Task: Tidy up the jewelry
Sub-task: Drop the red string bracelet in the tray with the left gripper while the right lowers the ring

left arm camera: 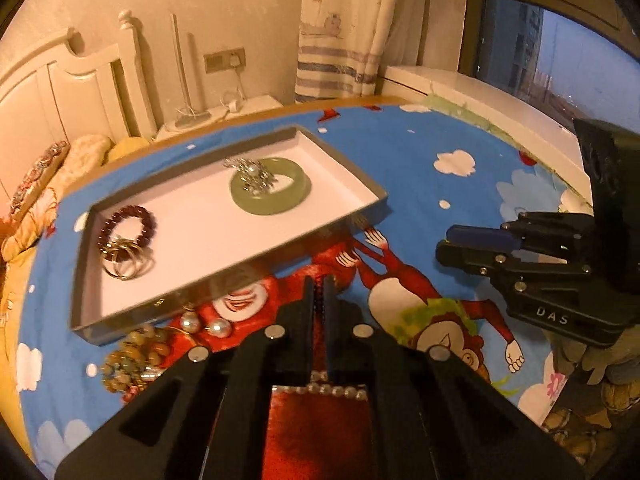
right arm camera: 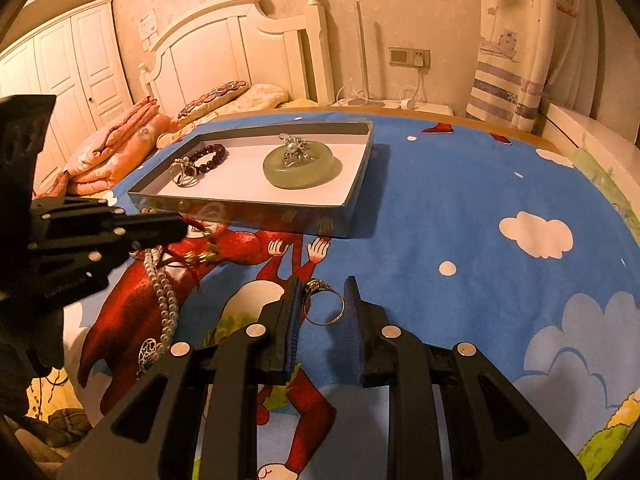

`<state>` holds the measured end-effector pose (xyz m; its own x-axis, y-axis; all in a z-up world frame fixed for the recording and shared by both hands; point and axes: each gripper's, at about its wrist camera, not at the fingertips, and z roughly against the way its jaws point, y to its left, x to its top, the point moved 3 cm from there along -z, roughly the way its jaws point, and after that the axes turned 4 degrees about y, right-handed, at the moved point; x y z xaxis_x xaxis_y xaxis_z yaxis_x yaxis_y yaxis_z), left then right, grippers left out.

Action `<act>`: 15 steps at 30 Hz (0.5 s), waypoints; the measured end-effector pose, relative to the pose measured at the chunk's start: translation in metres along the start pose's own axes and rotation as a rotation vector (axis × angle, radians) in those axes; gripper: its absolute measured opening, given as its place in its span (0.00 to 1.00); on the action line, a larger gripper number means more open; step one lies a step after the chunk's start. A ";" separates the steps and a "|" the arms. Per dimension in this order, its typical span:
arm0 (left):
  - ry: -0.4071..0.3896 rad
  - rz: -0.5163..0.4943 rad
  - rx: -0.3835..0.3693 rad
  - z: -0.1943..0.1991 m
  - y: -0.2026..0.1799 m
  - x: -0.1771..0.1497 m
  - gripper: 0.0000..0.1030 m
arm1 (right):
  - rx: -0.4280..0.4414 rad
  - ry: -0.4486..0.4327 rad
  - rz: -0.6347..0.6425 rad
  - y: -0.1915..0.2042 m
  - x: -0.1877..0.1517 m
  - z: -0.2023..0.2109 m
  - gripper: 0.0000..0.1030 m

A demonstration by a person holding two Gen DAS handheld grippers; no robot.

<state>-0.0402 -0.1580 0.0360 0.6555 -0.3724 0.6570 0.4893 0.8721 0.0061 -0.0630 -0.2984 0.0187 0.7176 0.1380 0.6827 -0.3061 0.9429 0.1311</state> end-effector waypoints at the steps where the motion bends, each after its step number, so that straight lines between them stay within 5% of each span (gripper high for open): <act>1: -0.006 0.004 0.005 0.002 0.002 0.000 0.04 | -0.002 -0.002 0.000 0.000 0.000 0.000 0.22; 15: -0.078 0.035 0.061 0.025 0.026 0.012 0.04 | -0.004 -0.014 0.035 0.012 0.011 0.002 0.22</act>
<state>-0.0337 -0.1315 0.0633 0.6236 -0.3178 0.7142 0.4296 0.9026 0.0265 -0.0599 -0.2861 0.0288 0.6976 0.1666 0.6968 -0.3282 0.9388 0.1041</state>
